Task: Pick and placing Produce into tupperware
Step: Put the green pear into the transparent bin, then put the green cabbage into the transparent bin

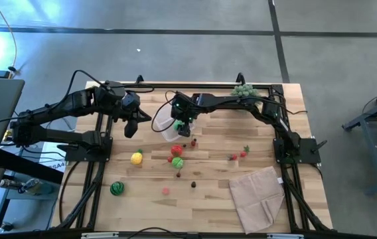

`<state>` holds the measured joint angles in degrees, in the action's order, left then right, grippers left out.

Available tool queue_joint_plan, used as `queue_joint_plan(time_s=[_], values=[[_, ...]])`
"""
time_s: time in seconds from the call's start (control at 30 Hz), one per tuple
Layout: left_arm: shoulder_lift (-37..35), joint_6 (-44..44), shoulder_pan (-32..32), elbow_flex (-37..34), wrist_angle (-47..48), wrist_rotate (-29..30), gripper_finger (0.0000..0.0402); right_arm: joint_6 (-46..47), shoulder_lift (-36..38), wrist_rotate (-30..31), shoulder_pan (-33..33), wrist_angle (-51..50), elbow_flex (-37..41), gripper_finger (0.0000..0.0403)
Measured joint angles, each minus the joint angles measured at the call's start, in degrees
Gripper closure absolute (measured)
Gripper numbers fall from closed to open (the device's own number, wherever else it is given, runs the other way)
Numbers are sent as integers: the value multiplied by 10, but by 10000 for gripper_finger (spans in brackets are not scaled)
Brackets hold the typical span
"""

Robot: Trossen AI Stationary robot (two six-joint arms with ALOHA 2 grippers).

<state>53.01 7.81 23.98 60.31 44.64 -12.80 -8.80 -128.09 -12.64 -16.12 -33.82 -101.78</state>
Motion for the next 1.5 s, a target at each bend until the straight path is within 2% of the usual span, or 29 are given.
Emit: queue_joint_plan(time_s=[0.1, 0.23, 0.37, 0.63, 0.87, 1.03, 1.23, 1.37, 1.5], values=[[0, 0, 0, 0, 0, 0, 401, 2, 0, 6, 0, 1, 0, 106], [0, 0, 0, 0, 0, 0, 401, 0, 0, 7, 0, 6, -4, 100], [0, 0, 0, 0, 0, 0, 401, 2, -1, 10, -2, -23, -46, 100], [0, 0, 0, 0, 0, 0, 401, 15, 0, 1, -9, -180, -185, 100], [0, 0, 0, 0, 0, 0, 401, 71, 0, -24, 3, -320, -286, 108], [0, 0, 0, 0, 0, 0, 401, 89, 1, -4, 19, -396, -333, 124], [0, 0, 0, 0, 0, 0, 401, 120, 64, 34, 41, -412, -281, 141], [0, 0, 0, 0, 0, 0, 401, 151, 120, 93, 61, -410, -231, 143], [0, 0, 0, 0, 0, 0, 401, 194, 193, 142, 84, -386, -148, 143]])
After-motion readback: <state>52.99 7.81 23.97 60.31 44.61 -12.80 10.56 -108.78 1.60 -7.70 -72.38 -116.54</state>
